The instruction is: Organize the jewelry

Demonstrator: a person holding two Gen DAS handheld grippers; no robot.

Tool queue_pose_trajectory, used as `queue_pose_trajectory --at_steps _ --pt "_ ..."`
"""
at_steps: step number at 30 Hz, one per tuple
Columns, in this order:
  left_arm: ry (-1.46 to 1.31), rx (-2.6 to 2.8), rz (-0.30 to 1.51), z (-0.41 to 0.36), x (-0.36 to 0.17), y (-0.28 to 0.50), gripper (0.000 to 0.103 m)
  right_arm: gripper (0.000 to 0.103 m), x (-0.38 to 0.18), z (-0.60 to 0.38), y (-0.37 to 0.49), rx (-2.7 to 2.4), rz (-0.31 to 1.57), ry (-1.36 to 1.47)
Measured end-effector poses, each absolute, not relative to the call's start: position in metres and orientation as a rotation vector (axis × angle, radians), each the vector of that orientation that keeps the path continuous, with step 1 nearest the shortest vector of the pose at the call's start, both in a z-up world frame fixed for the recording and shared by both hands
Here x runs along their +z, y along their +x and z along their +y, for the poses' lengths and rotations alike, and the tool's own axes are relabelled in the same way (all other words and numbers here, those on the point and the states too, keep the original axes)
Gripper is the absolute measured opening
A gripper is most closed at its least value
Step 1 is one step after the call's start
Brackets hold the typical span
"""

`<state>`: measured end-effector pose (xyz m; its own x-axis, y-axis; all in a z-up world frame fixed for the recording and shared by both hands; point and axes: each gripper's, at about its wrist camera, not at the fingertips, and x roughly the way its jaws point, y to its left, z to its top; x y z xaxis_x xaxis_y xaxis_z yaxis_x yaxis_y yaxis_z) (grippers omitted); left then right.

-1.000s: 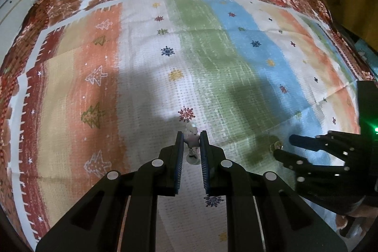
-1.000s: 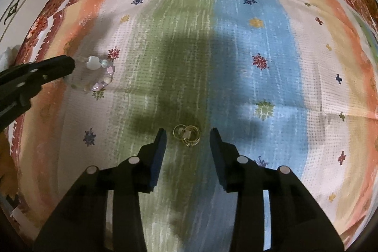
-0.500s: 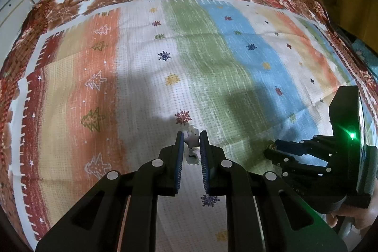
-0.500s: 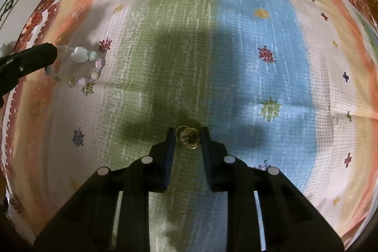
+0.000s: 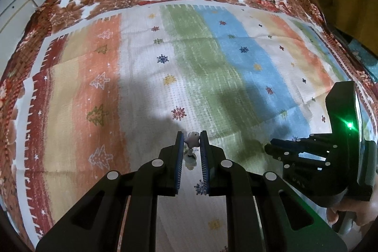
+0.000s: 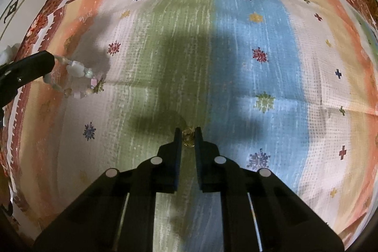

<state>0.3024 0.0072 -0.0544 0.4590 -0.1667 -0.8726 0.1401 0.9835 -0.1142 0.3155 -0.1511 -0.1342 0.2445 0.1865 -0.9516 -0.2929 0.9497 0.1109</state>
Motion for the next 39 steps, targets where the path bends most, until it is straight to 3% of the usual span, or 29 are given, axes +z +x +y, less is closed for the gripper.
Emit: queue_pose_trajectory --at_steps 13,22,24,26,27,37,39 --pt "-0.015 -0.186 1.07 0.005 -0.052 0.299 0.013 0.011 -0.134 -0.144 0.317 0.344 1.289 -0.124" --pt "-0.024 -0.183 1.054 0.008 -0.045 0.29 0.013 0.004 -0.126 -0.143 0.315 0.348 1.27 -0.123" --pt "-0.022 -0.179 1.058 0.01 -0.047 0.289 0.013 0.007 -0.126 -0.144 0.316 0.348 1.277 -0.113" --pt "-0.024 -0.177 1.063 0.011 -0.048 0.29 0.013 0.042 -0.128 -0.144 0.316 0.355 1.293 -0.114" --pt "-0.023 -0.176 1.064 0.012 -0.048 0.291 0.013 0.044 -0.13 -0.144 0.317 0.354 1.289 -0.119" --pt "-0.015 -0.185 1.07 0.009 -0.054 0.297 0.013 0.045 -0.148 -0.138 0.326 0.339 1.302 -0.149" --pt "-0.015 -0.184 1.072 0.009 -0.055 0.298 0.013 0.038 -0.149 -0.136 0.326 0.339 1.303 -0.151"
